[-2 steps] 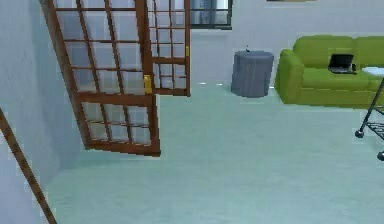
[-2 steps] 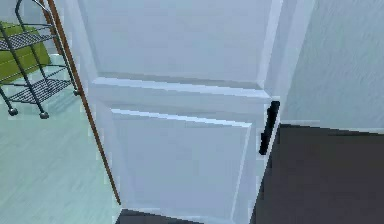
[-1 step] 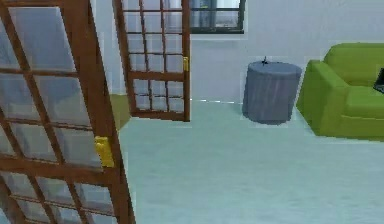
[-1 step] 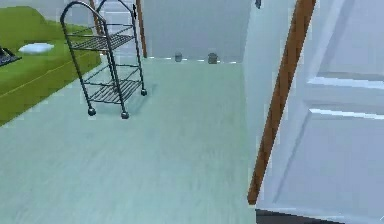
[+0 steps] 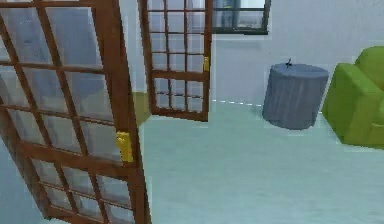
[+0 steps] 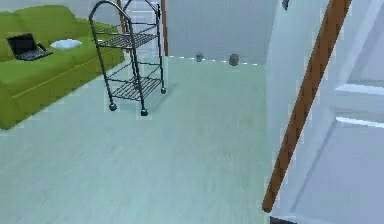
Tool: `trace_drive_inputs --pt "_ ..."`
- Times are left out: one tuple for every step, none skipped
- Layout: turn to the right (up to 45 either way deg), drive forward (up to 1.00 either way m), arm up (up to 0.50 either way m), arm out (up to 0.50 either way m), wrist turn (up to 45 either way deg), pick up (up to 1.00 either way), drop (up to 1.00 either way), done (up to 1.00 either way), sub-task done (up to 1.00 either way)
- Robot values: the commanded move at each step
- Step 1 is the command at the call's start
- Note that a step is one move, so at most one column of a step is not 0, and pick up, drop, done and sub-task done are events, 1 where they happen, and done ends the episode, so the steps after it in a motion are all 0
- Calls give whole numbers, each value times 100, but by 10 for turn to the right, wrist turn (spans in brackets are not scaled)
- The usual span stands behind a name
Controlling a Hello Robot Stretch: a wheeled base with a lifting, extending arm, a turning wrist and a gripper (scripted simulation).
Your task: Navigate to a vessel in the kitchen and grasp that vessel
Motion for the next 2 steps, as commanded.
trace_drive_inputs --pt "0 35 0 0 0 0 0 0 0" --pt "60 0 0 0 0 0 0 0 0"
